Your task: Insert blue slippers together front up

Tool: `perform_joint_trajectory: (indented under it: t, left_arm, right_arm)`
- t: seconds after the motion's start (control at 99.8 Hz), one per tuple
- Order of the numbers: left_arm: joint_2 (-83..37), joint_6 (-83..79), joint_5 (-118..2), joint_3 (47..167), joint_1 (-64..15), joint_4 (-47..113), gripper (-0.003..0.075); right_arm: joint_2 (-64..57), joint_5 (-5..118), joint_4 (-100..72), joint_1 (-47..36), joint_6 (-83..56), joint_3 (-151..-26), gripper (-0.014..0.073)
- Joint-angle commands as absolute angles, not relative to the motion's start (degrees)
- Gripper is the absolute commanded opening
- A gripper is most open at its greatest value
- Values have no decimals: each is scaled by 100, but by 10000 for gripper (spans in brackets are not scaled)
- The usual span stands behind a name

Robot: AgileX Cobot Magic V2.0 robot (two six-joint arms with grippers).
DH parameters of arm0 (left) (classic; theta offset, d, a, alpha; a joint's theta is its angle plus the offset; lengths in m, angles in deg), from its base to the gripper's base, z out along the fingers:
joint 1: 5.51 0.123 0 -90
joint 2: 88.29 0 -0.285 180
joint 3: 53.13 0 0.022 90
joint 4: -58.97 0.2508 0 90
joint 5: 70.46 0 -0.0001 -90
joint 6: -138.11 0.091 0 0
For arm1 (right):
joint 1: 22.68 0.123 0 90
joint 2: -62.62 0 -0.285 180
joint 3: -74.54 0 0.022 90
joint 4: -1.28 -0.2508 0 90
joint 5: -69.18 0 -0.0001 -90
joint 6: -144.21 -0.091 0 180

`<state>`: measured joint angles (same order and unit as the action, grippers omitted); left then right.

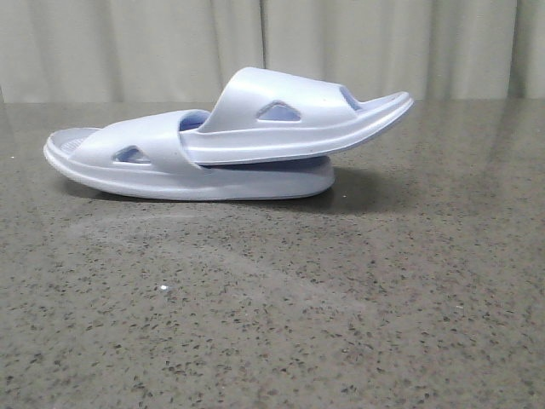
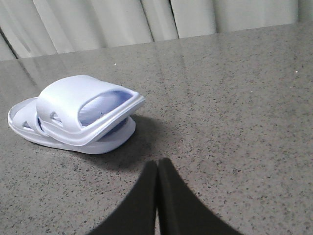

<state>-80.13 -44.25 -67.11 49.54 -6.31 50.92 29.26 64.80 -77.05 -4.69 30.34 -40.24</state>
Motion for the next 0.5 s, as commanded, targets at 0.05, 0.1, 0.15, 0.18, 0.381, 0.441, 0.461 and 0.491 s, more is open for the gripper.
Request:
perform_joint_trajectory:
  t: [0.05,0.1,0.15,0.18,0.381,0.441,0.461,0.491]
  left_arm:
    - [-8246,-4455,-6741,4892,-393,5194,15]
    - [-8246,-4455,-6647,4892,-353,5225,15]
    - [-8246,-4441,-6576,4892,-336,5306,15]
    - [-8246,-4414,-6563,4892,-336,5336,15]
    - [-8246,-4319,-6587,4892,-336,5399,15]
    - [-8246,-4319,-6587,4892,-336,5399,15]
    - [-8246,-4319,-6587,4892,-336,5399,15]
    - [-8246,-4319,-6587,4892,-336,5399,15]
  right_arm:
    - [2916,6584,-7763,-457,3123,-4179,-78]
    - [2916,6555,-7763,-457,3123,-4179,-78]
    - [2916,6555,-7763,-457,3123,-4179,-78]
    - [2916,6546,-7763,-457,3123,-4179,-78]
    - [2916,6546,-7763,-457,3123,-4179,-78]
    - [2916,6546,-7763,-457,3123,-4179,-78]
    - [2916,6546,-7763,-457,3123,-4179,-78]
    - [2916,6546,-7763,-457,3123,-4179,-78]
